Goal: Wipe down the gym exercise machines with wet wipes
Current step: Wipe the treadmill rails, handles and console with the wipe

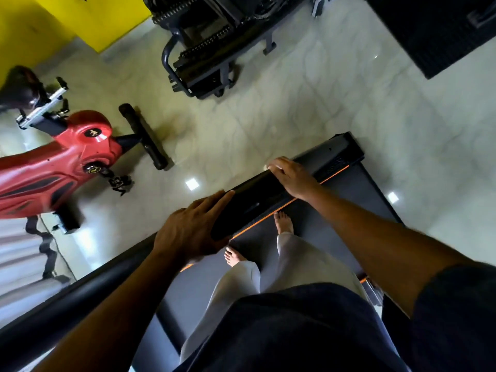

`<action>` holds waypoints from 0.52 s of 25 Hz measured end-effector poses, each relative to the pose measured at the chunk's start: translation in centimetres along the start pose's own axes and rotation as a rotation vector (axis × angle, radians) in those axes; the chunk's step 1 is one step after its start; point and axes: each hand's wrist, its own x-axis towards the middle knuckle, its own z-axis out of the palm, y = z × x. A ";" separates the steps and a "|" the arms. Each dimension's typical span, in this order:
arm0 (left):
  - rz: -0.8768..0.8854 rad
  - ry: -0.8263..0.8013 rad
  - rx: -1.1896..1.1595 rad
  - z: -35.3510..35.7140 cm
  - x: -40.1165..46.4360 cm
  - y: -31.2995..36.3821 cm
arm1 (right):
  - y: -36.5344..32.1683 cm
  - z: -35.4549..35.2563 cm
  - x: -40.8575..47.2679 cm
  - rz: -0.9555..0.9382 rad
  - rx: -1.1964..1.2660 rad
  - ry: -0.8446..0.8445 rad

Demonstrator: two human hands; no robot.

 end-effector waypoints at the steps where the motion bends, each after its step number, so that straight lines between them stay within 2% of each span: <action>1: -0.001 0.000 -0.003 -0.1 -0.1 0.0 | -0.1 -0.1 0.9 0.083 -0.013 -0.004; 3: -0.002 0.010 -0.002 0.1 -0.2 0.1 | -1.6 0.9 -0.1 0.046 -0.023 0.036; 5: -0.009 0.011 -0.004 0.1 -0.2 0.1 | -3.2 1.8 -3.7 -0.154 0.043 0.039; 7: -0.012 0.028 -0.023 0.2 0.0 0.1 | -2.7 1.4 -5.7 -0.255 0.092 0.014; 9: -0.013 0.042 -0.019 0.1 -0.1 0.2 | -1.9 0.1 -4.8 -0.171 0.102 0.030; 11: -0.013 0.043 -0.003 0.2 -0.1 0.1 | -2.0 -0.3 -2.4 0.031 0.114 0.079; 13: -0.011 0.035 0.000 0.2 -0.1 0.1 | -4.0 0.9 -2.0 0.070 0.118 0.076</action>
